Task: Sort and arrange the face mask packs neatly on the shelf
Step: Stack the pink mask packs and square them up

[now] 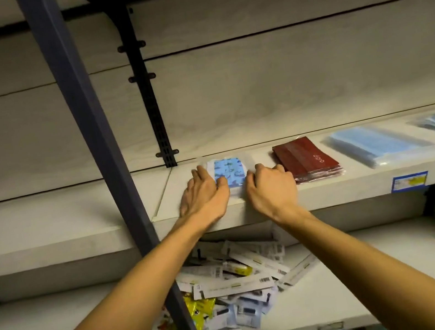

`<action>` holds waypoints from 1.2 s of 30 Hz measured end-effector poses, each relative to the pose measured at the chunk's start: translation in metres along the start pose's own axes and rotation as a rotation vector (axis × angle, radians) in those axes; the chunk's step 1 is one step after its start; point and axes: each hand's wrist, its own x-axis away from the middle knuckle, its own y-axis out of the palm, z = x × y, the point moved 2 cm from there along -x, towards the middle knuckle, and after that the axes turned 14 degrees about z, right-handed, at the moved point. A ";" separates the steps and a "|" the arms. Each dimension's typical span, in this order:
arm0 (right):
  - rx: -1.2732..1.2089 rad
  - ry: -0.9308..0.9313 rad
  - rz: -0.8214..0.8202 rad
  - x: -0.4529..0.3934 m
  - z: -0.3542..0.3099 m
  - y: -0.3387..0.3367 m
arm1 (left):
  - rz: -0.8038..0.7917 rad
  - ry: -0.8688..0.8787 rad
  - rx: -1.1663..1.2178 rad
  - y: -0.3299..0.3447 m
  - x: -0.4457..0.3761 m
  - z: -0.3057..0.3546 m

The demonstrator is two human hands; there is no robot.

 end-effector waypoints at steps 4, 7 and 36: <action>0.036 -0.082 -0.077 0.004 0.001 -0.004 | 0.067 0.130 -0.010 -0.010 0.019 -0.013; 0.043 -0.184 -0.064 0.023 0.001 -0.003 | 0.049 0.312 -0.063 -0.015 0.042 -0.039; -0.185 -0.863 -0.085 0.165 -0.463 0.100 | 0.133 0.222 -0.644 -0.290 0.067 -0.503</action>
